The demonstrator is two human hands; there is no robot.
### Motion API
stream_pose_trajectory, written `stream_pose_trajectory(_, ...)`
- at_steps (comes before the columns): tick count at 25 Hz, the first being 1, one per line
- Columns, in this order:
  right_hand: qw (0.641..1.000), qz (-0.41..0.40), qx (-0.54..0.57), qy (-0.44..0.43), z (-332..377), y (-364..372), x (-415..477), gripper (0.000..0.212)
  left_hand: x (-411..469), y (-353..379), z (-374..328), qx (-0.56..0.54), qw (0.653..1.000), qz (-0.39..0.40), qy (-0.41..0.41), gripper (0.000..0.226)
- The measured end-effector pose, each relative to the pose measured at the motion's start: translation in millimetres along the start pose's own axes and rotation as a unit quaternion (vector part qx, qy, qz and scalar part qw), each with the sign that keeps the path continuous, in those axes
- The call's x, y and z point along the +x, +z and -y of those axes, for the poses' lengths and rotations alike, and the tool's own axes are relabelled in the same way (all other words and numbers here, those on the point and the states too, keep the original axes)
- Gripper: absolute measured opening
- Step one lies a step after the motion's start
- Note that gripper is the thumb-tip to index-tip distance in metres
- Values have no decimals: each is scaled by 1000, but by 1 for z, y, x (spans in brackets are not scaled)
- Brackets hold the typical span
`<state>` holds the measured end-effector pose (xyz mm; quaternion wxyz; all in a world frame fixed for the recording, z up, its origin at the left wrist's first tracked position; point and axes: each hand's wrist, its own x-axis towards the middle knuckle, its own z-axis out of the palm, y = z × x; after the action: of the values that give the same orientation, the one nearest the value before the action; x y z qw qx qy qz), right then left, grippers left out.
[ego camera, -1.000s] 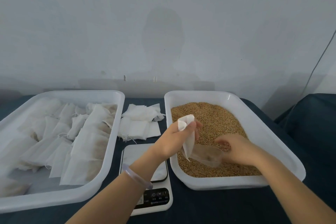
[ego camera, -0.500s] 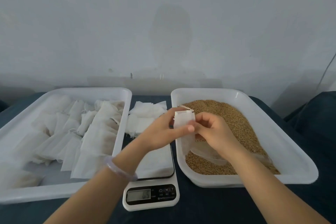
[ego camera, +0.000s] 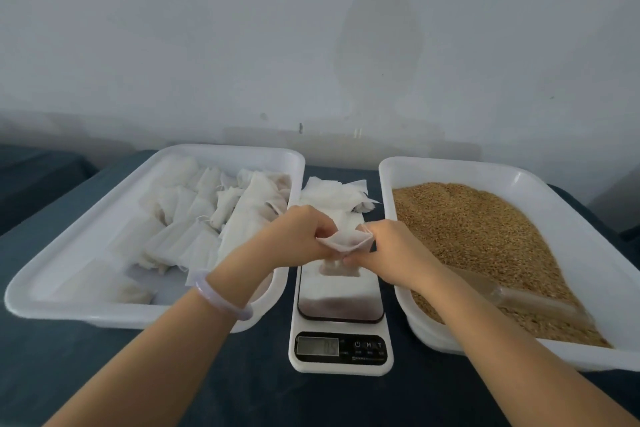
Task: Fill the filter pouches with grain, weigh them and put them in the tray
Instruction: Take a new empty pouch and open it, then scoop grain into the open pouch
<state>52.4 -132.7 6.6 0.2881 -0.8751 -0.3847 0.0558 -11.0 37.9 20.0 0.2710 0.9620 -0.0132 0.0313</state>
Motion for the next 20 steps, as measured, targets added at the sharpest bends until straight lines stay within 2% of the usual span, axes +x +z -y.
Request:
stream_pose_trajectory(3,989,53,-134,-15,-2,17,9,34,5,12,4,99,994,44,1,23)
stream_pose_trajectory(5,979,41,-198,-29,-4,22,11,36,6,18,5,136,989,63,1,23)
stream_pose_trajectory(9,975,38,-218,-27,-8,22,15,36,10,20,5,168,983,72,-1,14)
stream_pose_trajectory(12,970,56,-234,-30,-7,23,15,37,13,24,5,197,977,74,-13,27)
stream_pose_trajectory(15,966,69,-247,-30,-5,22,15,40,13,27,4,219,972,82,-11,17)
stream_pose_trajectory(20,965,53,-252,-50,-3,22,11,44,6,23,8,187,980,69,5,18)
